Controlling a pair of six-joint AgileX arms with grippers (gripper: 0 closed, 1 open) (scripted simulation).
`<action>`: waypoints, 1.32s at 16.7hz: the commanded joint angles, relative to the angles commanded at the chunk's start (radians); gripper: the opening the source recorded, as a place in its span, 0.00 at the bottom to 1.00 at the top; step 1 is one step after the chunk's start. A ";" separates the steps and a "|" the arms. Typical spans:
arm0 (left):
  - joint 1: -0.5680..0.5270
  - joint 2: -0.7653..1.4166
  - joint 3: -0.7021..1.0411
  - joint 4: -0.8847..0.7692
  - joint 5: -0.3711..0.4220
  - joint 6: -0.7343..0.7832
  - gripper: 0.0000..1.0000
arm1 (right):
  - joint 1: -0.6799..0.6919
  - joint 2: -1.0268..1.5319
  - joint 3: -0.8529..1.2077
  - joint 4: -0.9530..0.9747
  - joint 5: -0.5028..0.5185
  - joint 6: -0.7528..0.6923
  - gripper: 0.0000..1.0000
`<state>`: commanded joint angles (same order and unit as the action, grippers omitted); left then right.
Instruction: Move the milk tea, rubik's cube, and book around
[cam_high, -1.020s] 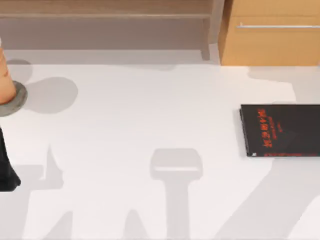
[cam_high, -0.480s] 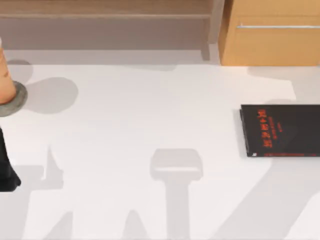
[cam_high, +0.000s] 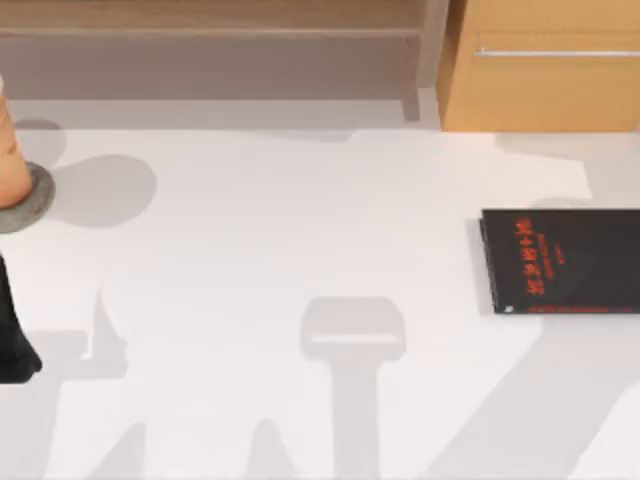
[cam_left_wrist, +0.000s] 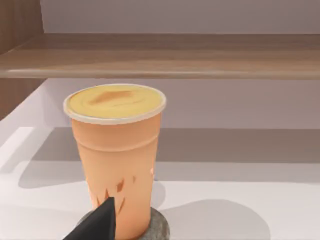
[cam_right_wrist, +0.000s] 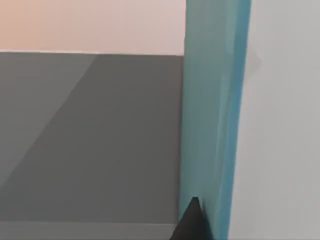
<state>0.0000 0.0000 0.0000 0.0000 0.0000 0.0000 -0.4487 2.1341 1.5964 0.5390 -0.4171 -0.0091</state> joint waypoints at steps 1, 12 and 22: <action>0.000 0.000 0.000 0.000 0.000 0.000 1.00 | 0.000 0.000 0.000 0.000 0.000 0.000 0.02; 0.000 0.000 0.000 0.000 0.000 0.000 1.00 | -0.005 -0.014 -0.008 -0.004 -0.003 0.001 0.00; 0.000 0.000 0.000 0.000 0.000 0.000 1.00 | -0.004 -0.101 -0.079 0.012 0.046 0.066 0.00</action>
<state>0.0000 0.0000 0.0000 0.0000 0.0000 0.0000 -0.4525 2.0332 1.5171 0.5515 -0.3712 0.0566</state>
